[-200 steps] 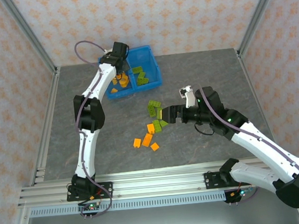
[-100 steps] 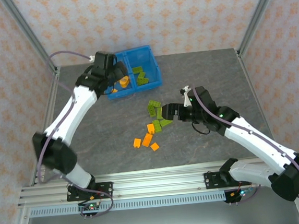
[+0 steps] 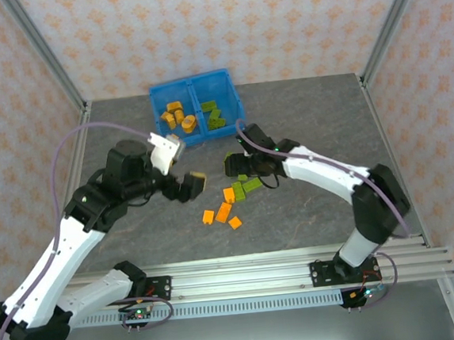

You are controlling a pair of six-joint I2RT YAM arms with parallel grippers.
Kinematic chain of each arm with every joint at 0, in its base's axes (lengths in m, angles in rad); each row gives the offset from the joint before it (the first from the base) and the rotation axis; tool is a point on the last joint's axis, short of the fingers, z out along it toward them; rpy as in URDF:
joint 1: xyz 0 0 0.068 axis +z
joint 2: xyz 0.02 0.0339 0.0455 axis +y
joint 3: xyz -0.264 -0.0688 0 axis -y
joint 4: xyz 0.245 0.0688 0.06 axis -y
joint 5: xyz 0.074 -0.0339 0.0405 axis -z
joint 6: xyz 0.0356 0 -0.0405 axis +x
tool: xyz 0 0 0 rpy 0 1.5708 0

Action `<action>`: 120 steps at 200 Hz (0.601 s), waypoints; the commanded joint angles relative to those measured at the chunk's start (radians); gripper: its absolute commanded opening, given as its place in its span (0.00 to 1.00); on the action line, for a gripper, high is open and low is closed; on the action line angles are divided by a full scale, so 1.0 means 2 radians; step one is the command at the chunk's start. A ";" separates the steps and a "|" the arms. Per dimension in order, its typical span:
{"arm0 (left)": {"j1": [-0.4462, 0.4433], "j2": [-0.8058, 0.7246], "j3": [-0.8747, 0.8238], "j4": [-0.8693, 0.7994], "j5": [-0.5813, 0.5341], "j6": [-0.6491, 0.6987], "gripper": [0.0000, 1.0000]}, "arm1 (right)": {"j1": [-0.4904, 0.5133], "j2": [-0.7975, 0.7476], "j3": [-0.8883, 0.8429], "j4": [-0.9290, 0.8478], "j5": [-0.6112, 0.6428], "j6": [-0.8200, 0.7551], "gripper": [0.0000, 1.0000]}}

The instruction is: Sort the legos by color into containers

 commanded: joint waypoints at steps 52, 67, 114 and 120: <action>0.000 -0.087 -0.119 0.018 0.027 0.142 1.00 | 0.007 0.180 0.152 -0.080 0.083 -0.020 0.66; 0.000 -0.077 -0.122 0.010 0.018 0.147 1.00 | 0.009 0.202 0.170 -0.090 0.079 -0.024 0.65; -0.001 -0.035 -0.103 -0.012 0.018 0.143 1.00 | 0.022 0.257 0.226 -0.118 0.099 -0.030 0.54; 0.000 -0.035 -0.103 -0.010 0.019 0.141 1.00 | 0.023 0.263 0.231 -0.122 0.099 -0.030 0.53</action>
